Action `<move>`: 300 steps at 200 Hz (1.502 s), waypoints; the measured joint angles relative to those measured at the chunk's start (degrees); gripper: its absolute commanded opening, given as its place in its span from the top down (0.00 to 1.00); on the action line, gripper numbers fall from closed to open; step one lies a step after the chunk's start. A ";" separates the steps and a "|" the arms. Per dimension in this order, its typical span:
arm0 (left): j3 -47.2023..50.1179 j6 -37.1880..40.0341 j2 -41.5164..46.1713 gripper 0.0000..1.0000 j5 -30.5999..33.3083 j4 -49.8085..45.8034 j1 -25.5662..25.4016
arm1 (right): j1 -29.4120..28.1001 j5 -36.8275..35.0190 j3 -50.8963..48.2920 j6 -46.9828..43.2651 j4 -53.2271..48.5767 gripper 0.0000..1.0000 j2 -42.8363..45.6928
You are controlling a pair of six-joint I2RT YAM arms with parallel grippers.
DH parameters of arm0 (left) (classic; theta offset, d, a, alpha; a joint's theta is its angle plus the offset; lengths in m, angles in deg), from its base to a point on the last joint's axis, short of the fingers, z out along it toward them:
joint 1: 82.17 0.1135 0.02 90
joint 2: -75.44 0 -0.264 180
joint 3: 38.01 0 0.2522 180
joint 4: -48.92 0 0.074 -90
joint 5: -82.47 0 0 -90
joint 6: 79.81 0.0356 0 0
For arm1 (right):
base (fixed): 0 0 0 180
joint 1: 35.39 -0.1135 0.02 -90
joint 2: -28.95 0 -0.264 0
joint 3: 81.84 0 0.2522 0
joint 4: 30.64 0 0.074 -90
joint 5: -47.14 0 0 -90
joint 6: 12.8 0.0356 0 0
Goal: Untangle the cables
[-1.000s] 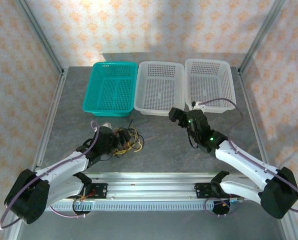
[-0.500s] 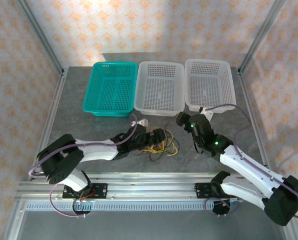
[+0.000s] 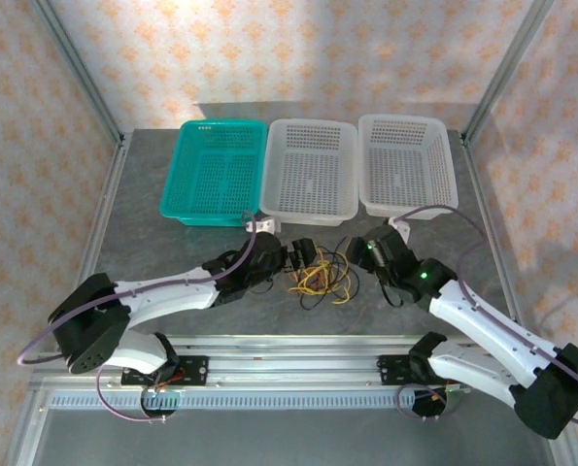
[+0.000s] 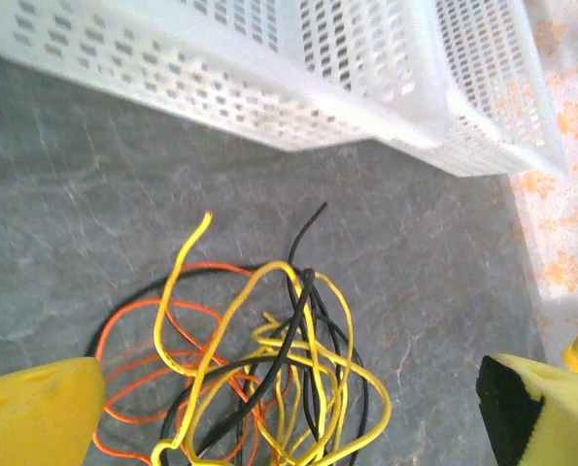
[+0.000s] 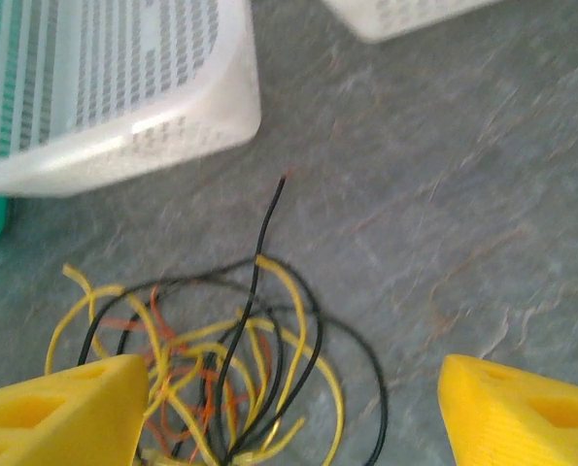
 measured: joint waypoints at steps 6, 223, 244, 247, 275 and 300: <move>-0.07 1.11 0.37 0.01 0.61 -0.59 0.00 | -1.38 0.52 0.00 0.68 -0.83 0.25 0.00; -0.13 8.55 -5.92 0.01 0.04 -1.97 0.00 | -22.08 -5.07 -3.82 12.52 -1.57 0.85 -6.99; -0.70 8.57 -7.96 0.01 -0.02 -2.10 0.00 | -21.99 -5.27 -3.67 11.30 -1.55 0.93 -6.97; -0.98 8.57 -8.35 0.01 -0.09 -2.16 0.00 | -21.99 -5.38 -3.63 11.37 -1.53 0.95 -6.97; -4.02 9.66 -11.34 0.01 -0.98 -2.25 0.00 | -21.99 -6.54 -1.86 8.63 -1.53 1.00 -6.73; -6.99 11.39 -13.44 0.01 -1.81 -2.23 -0.09 | -21.86 -7.10 -0.96 6.29 -1.11 1.00 -5.57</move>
